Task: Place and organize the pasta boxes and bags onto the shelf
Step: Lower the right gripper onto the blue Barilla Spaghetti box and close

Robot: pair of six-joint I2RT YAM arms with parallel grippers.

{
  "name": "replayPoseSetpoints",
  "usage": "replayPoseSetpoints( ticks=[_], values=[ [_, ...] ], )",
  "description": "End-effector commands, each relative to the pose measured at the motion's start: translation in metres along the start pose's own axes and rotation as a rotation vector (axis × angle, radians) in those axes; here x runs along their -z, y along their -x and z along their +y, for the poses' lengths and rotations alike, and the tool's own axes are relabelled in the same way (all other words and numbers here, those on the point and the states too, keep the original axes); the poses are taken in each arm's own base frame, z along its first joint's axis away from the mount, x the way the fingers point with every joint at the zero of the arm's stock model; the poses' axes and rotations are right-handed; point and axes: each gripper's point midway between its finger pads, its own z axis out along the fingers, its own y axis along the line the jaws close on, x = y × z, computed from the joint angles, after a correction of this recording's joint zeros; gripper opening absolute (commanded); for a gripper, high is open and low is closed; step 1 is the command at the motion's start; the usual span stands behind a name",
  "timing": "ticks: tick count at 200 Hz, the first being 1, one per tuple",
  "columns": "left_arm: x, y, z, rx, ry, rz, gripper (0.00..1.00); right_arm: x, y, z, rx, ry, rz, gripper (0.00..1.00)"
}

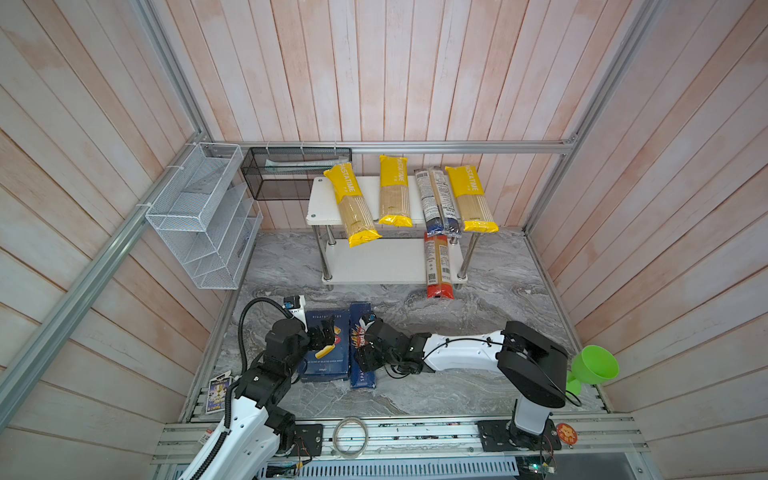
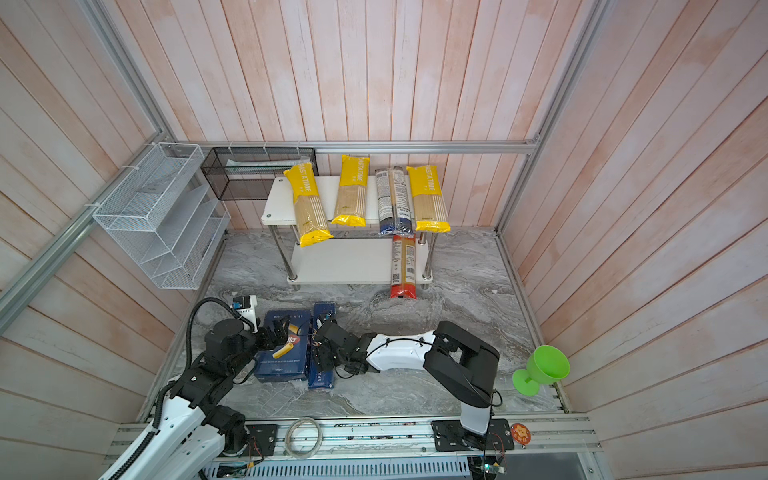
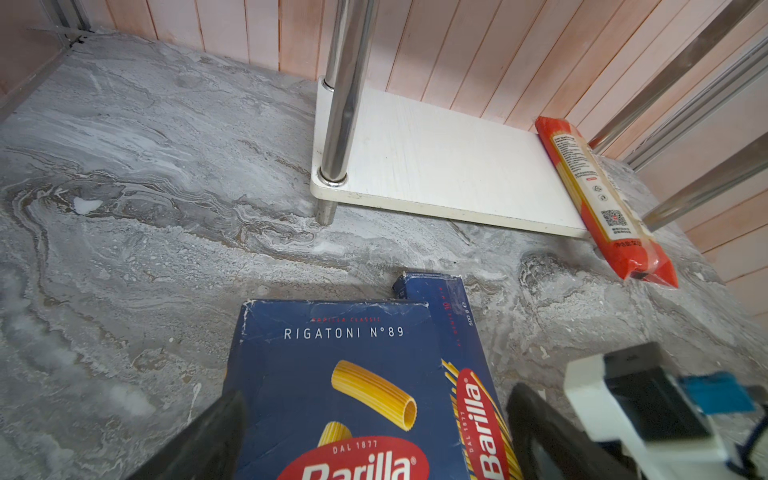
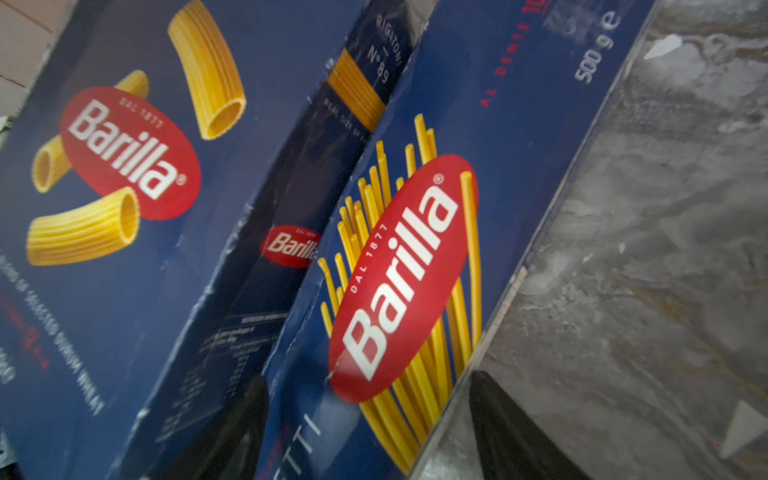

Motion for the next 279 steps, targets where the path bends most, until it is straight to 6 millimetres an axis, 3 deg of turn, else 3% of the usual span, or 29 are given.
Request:
replayPoseSetpoints(
  ticks=[1,82,116,166,194,235,279],
  values=[
    [0.003,0.005,-0.002,-0.016,-0.011,-0.013,1.0,-0.005,-0.003,0.003,0.021,-0.01,0.017,0.77],
    [0.001,0.004,-0.007,-0.025,-0.033,-0.01,1.0,-0.009,-0.015,-0.021,0.042,-0.129,0.052,0.77],
    [0.002,0.004,-0.01,-0.034,-0.052,-0.01,1.0,-0.009,-0.029,-0.031,0.034,-0.133,0.085,0.77],
    [0.001,0.004,-0.011,-0.036,-0.059,-0.009,1.0,0.007,-0.041,-0.064,0.014,-0.203,0.112,0.77],
    [0.001,0.004,-0.011,-0.037,-0.059,-0.009,0.99,0.025,-0.037,-0.087,-0.019,-0.235,0.097,0.77],
    [0.001,0.004,-0.011,-0.037,-0.056,-0.004,1.0,0.047,-0.02,-0.055,0.1,-0.067,0.047,0.79],
    [0.001,0.004,-0.011,-0.037,-0.057,-0.007,1.0,0.056,-0.013,-0.056,0.186,-0.142,0.051,0.84]
  ],
)
